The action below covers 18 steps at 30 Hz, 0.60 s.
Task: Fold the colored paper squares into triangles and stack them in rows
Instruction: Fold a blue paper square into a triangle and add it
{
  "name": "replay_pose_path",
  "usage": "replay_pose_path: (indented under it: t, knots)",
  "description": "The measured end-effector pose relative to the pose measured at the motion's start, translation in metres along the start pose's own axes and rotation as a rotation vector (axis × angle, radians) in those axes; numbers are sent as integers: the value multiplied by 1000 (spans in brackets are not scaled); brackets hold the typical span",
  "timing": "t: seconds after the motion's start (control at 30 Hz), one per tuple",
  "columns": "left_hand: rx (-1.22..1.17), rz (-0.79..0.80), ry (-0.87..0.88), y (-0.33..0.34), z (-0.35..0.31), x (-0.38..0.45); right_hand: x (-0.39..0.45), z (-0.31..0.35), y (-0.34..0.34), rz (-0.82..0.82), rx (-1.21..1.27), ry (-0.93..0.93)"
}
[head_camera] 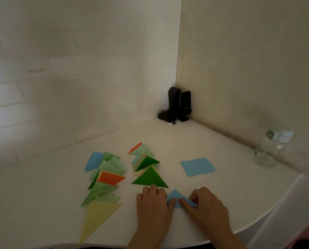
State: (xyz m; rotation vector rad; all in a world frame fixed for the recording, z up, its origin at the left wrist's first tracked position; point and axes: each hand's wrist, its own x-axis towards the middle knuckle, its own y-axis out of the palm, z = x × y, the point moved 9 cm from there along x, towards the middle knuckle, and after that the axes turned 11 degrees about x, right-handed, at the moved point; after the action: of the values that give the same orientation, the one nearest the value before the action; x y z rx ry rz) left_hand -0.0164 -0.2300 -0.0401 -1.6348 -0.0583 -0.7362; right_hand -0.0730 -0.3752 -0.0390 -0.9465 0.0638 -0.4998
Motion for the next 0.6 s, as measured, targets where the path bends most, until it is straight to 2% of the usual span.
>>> replay_pose_path:
  t: [0.13,0.3,0.4,0.5,0.6]
  knots:
    - [-116,17,-14,2,5,-1,1,-4,-1,15,74,-5]
    - [-313,120,-35,9,16,-3,4,-13,1,81,150,27]
    - [-401,88,-31,7,22,-6,4,-16,3,96,235,-7]
    - [-408,53,-34,5,25,-10,2,-19,1,87,312,-55]
    - [-320,25,5,-4,17,-11,-1,-22,1,67,349,-61]
